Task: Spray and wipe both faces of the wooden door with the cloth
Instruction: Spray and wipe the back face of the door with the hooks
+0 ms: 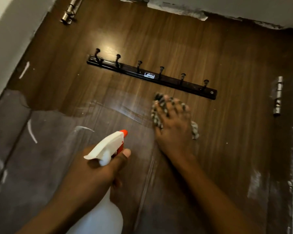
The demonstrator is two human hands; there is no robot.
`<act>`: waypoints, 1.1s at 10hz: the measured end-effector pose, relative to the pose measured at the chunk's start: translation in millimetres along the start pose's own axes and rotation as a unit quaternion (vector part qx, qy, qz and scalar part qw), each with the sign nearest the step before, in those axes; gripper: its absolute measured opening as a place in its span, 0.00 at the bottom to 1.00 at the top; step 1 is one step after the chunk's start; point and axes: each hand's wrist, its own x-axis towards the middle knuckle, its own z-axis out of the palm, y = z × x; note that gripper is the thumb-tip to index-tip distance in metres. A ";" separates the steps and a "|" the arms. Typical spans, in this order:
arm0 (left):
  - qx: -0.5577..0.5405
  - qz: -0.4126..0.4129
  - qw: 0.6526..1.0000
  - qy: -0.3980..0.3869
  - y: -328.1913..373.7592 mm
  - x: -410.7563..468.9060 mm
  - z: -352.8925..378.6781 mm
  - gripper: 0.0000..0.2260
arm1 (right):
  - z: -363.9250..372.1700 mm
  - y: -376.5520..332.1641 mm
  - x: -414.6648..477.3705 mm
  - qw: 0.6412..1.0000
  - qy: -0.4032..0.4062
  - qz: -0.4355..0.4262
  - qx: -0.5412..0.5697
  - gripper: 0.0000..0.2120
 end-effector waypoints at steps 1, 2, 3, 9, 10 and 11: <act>0.024 0.008 0.999 0.042 -2.3 6.8 -18.3 0.15 | 9.3 -4.9 -19.6 0.996 -0.004 -0.086 -0.012 0.27; 0.067 0.008 0.996 0.054 0.1 0.1 -30.6 0.07 | 10.9 20.6 -42.1 0.993 -0.008 -0.121 -0.003 0.25; 0.104 -0.006 0.993 0.058 -0.9 -12.7 -46.5 0.07 | 11.8 34.6 -52.0 0.998 -0.016 -0.054 -0.006 0.27; 0.112 -0.024 0.989 0.098 -20.5 1.1 -164.5 0.14 | 30.1 -103.4 -2.1 1.000 -0.004 0.005 -0.009 0.30; 0.122 -0.013 0.988 0.094 -16.7 6.8 -194.2 0.15 | 31.0 -158.6 41.1 0.999 0.022 0.047 0.004 0.29; 0.117 -0.006 0.987 0.113 -13.9 18.4 -224.4 0.15 | 41.0 -218.2 64.5 1.000 0.019 -0.017 0.015 0.28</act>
